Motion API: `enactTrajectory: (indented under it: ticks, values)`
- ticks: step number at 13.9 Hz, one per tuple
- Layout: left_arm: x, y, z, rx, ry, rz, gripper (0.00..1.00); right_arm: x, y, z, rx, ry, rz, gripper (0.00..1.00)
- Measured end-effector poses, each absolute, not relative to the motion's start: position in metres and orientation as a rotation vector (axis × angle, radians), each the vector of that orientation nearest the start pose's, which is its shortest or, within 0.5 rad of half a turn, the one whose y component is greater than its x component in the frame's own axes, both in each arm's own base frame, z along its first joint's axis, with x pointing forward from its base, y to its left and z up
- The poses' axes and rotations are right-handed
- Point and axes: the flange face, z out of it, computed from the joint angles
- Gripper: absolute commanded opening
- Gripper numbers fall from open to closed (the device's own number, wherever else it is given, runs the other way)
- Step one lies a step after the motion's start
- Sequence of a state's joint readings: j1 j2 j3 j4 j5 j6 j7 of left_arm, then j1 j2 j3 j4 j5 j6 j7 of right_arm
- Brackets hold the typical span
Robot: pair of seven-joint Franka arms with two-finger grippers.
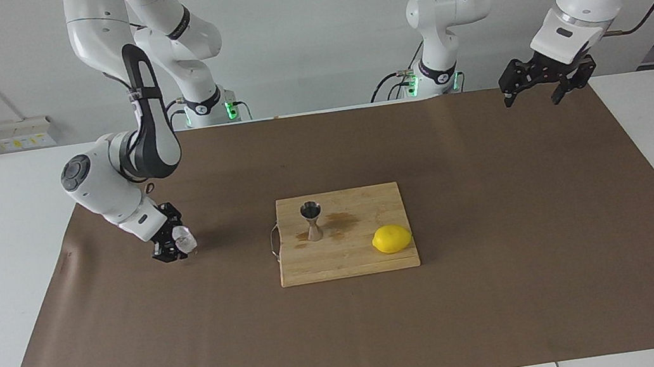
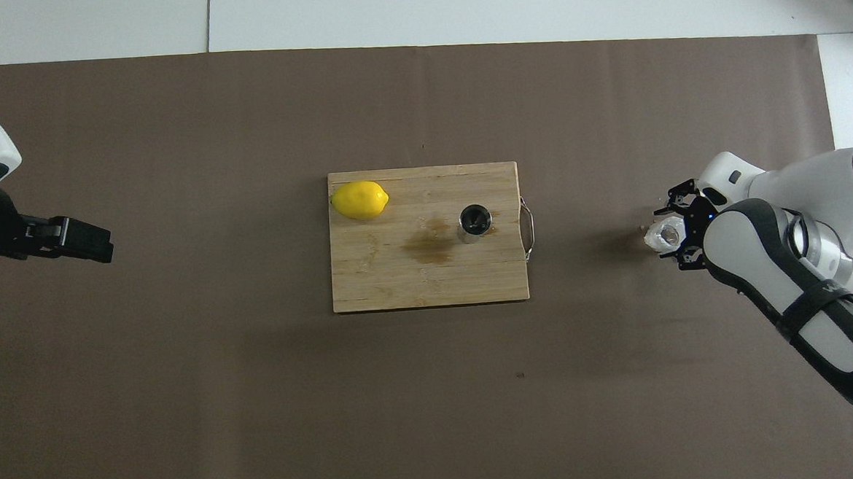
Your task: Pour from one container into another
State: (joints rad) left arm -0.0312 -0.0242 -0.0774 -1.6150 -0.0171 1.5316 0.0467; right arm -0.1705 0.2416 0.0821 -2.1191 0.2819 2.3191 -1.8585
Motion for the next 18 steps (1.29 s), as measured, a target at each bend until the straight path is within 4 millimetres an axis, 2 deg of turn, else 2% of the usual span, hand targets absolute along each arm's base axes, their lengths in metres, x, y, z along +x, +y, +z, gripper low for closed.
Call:
enactTrajectory:
  ticks: [3, 8, 10, 12, 15, 18]
  values:
    - [0.538, -0.061, 0.614, -3.144, 0.245, 0.094, 1.00, 0.569, -0.032, 0.328, 2.300, 2.301, 0.314, 1.00]
    - [0.538, -0.061, 0.614, -3.144, 0.245, 0.094, 1.00, 0.563, -0.024, 0.386, 2.373, 2.232, 0.330, 1.00]
    - [0.538, -0.061, 0.614, -3.144, 0.245, 0.094, 1.00, 0.564, -0.012, 0.409, 2.434, 2.148, 0.296, 1.00]
    - [0.538, -0.061, 0.614, -3.144, 0.245, 0.094, 1.00, 0.557, 0.008, 0.440, 2.554, 1.961, 0.199, 1.00]
    - [0.538, -0.061, 0.614, -3.144, 0.245, 0.094, 1.00, 0.541, 0.040, 0.486, 2.738, 1.634, 0.153, 1.00]
    - [0.538, -0.061, 0.614, -3.144, 0.245, 0.094, 1.00, 0.539, 0.050, 0.531, 2.836, 1.325, 0.039, 1.00]
